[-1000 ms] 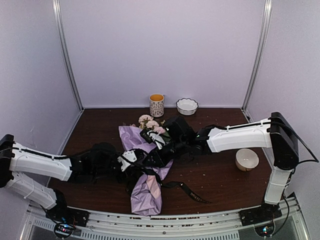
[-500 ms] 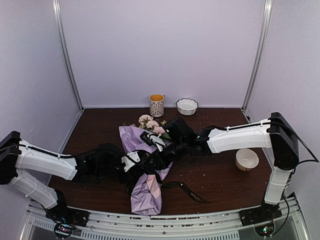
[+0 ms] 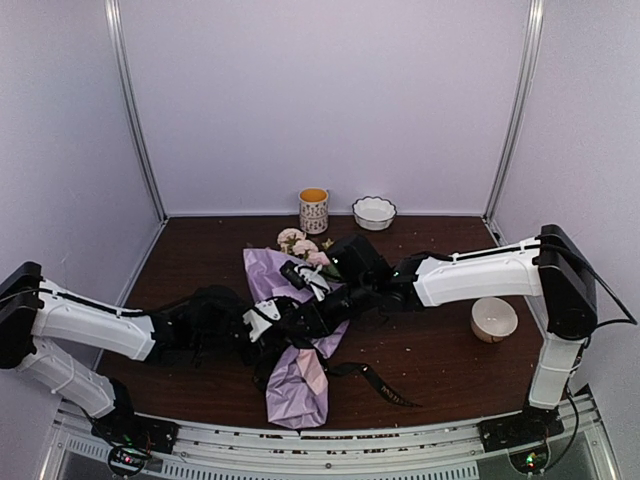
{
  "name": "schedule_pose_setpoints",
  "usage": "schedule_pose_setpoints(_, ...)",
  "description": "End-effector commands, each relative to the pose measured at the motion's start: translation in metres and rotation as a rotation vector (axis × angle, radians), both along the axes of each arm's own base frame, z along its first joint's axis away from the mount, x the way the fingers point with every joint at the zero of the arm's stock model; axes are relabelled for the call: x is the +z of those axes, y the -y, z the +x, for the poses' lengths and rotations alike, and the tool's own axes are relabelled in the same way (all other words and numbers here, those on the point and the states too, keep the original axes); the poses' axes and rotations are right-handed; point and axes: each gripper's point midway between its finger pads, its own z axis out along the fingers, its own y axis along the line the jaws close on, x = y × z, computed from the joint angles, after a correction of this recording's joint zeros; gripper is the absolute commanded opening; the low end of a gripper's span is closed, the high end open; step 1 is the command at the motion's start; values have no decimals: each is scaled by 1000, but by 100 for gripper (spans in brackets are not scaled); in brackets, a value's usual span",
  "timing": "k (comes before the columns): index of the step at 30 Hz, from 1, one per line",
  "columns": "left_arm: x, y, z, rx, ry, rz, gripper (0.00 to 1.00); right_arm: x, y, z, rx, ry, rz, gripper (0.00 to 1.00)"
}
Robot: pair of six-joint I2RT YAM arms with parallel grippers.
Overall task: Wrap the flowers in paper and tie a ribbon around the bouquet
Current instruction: Cross the half-tied ribbon over the folded bouquet.
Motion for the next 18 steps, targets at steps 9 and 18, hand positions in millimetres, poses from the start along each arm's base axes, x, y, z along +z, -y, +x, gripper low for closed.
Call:
schedule_pose_setpoints(9, 30, -8, -2, 32, 54, -128, 0, -6, -14, 3, 1, -47, 27, 29)
schedule_pose_setpoints(18, 29, -6, -3, 26, 49, -142, 0, 1, -19, -2, 27, -66, 71, 8)
